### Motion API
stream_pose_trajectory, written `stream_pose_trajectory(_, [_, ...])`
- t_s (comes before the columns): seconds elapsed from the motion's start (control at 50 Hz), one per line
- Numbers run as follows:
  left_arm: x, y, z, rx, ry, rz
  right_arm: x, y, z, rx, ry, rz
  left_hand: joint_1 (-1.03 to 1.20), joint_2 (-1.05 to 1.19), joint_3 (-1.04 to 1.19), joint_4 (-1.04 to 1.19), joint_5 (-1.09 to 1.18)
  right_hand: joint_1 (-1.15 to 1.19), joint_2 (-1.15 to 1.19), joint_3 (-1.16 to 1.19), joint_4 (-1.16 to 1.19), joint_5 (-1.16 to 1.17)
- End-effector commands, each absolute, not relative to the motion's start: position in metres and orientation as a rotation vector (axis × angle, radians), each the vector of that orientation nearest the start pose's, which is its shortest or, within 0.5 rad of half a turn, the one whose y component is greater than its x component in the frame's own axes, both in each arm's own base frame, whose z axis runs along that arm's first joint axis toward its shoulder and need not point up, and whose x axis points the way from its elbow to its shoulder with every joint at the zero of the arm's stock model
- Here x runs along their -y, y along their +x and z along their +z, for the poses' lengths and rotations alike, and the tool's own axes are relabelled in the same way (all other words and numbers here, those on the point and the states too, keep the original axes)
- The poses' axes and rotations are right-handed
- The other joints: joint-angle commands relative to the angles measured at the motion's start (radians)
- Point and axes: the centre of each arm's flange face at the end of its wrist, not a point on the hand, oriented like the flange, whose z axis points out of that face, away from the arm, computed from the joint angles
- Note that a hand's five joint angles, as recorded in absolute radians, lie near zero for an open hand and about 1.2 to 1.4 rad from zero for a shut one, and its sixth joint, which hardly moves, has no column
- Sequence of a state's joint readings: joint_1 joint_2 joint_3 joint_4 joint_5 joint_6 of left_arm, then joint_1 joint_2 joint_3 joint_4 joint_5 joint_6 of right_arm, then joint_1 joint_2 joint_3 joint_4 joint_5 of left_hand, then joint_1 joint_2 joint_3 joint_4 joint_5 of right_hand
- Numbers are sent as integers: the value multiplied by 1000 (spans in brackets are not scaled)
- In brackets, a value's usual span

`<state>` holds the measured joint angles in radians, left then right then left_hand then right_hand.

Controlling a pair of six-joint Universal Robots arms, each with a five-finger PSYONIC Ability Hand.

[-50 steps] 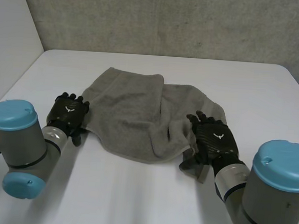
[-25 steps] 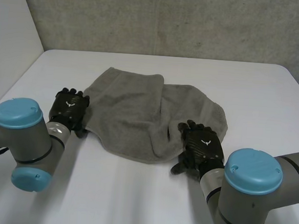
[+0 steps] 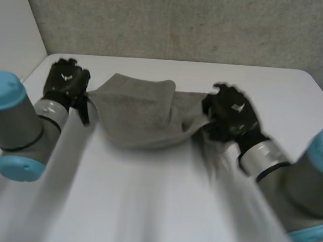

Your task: Fold the towel.

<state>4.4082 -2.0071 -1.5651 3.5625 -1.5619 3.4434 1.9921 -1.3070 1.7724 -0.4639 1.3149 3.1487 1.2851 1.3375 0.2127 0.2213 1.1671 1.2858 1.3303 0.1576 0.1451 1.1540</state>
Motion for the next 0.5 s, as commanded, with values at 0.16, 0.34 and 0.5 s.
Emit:
stream_pose_trajectory(0.16, [260,-233,305,-2118,898,-2297,279,217,302,-1969,-1033,-1814,111,59,-38,-47,55,110,66,17,29,68])
stream_pose_trajectory(0.34, [222,-227,299,-2228,1128,-2055,268,206,289,-2050,-1539,-1675,111,59,-38,-47,55,110,66,17,29,68])
stream_pose_trajectory(0.5, [212,-221,252,-2336,1341,-1684,270,206,259,-2059,-1766,-1506,111,59,-38,-47,55,110,66,17,29,68])
